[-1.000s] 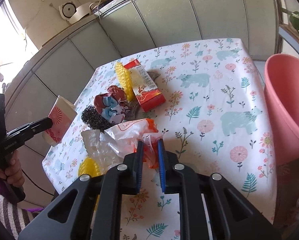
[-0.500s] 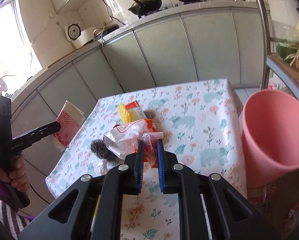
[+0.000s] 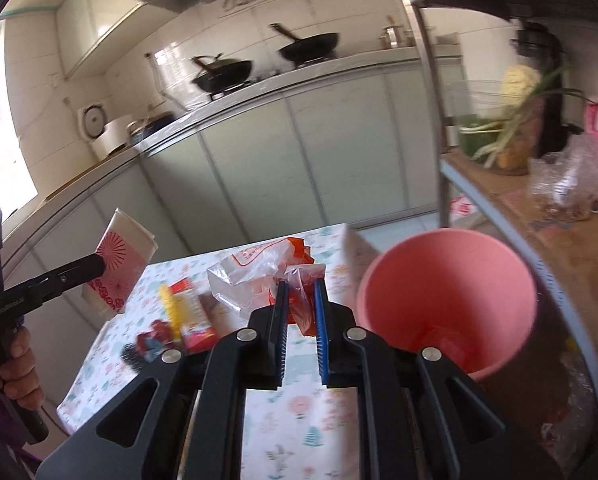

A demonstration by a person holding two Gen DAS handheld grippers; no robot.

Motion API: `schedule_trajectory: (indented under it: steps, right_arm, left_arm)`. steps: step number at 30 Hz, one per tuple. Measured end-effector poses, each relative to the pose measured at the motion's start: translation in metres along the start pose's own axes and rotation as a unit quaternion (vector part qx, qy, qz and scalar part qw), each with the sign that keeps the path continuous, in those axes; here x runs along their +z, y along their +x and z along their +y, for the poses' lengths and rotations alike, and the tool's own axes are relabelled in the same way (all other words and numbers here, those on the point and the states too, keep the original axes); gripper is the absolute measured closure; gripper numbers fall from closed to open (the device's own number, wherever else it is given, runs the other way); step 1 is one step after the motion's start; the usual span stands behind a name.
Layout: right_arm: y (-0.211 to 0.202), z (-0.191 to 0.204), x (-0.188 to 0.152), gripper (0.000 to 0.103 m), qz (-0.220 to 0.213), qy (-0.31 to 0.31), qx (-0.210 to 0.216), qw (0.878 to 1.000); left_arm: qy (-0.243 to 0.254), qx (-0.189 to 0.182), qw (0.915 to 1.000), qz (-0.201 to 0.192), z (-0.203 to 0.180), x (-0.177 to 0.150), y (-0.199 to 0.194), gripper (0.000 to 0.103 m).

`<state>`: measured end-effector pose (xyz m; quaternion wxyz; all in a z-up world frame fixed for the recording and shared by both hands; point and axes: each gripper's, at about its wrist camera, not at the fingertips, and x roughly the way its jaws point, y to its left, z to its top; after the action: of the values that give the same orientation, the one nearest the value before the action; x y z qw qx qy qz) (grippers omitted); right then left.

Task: Collect trash
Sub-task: 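Carry the paper cup and plastic bag to the pink bucket and release both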

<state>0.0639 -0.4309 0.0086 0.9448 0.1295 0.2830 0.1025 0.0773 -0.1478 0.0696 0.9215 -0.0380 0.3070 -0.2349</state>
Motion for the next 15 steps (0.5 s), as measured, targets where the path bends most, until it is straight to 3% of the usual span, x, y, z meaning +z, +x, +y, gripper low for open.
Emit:
schedule_trajectory:
  steps: [8, 15]
  right_arm:
    - [0.011, -0.06, 0.001, 0.09, -0.004, 0.039, -0.086, 0.996]
    - [0.033, -0.091, -0.014, 0.09, 0.018, 0.059, -0.12, 0.991]
  left_arm:
    - [0.023, -0.052, 0.9975, 0.041, -0.06, 0.013, 0.076, 0.093]
    - [0.028, -0.073, 0.9926, 0.093, -0.095, 0.011, 0.147, 0.092]
